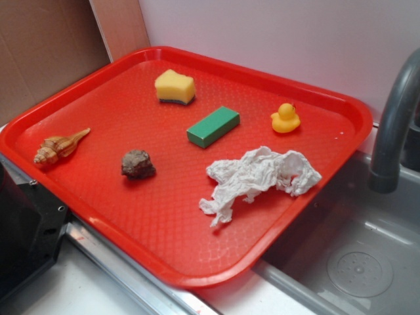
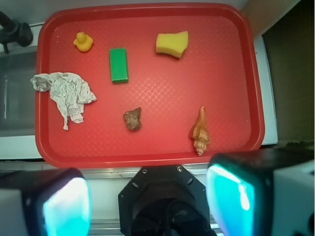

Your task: Grab the rock.

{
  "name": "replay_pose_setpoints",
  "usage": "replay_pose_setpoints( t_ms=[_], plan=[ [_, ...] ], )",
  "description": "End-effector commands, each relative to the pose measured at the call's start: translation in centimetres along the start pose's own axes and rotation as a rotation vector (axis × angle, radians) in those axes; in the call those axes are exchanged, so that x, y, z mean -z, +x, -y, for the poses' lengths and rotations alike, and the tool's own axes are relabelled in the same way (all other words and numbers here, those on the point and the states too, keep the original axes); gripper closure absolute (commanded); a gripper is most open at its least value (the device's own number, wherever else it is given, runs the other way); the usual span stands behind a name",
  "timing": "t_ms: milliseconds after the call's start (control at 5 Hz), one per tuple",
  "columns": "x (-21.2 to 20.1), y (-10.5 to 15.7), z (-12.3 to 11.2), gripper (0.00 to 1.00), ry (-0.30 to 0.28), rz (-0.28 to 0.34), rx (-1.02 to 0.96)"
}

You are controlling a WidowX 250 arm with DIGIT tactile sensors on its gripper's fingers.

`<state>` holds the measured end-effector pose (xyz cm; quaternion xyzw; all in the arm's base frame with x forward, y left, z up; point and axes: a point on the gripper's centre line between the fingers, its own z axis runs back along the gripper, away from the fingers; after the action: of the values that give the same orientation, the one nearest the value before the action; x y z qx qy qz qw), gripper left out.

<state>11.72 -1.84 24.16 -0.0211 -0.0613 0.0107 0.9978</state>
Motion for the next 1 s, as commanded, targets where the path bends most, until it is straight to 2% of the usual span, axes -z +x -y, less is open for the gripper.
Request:
replay_pose_setpoints(
  t_ms=[0,200,400,600,800],
  plan=[
    [8.4,1.9,-2.1,0.0,0.037,0.088,0.018],
    [12.6,2.1,-1.9,0.0,0.035,0.075,0.005],
    [16.4,2.2,-1.0,0.0,0.044,-0.004,0.023],
    [18.7,2.0,-1.1,0.0,0.025,-0.046,0.007],
    [20.4,3.0,1.5,0.0,-0.027,-0.029,0.093]
  ],
)
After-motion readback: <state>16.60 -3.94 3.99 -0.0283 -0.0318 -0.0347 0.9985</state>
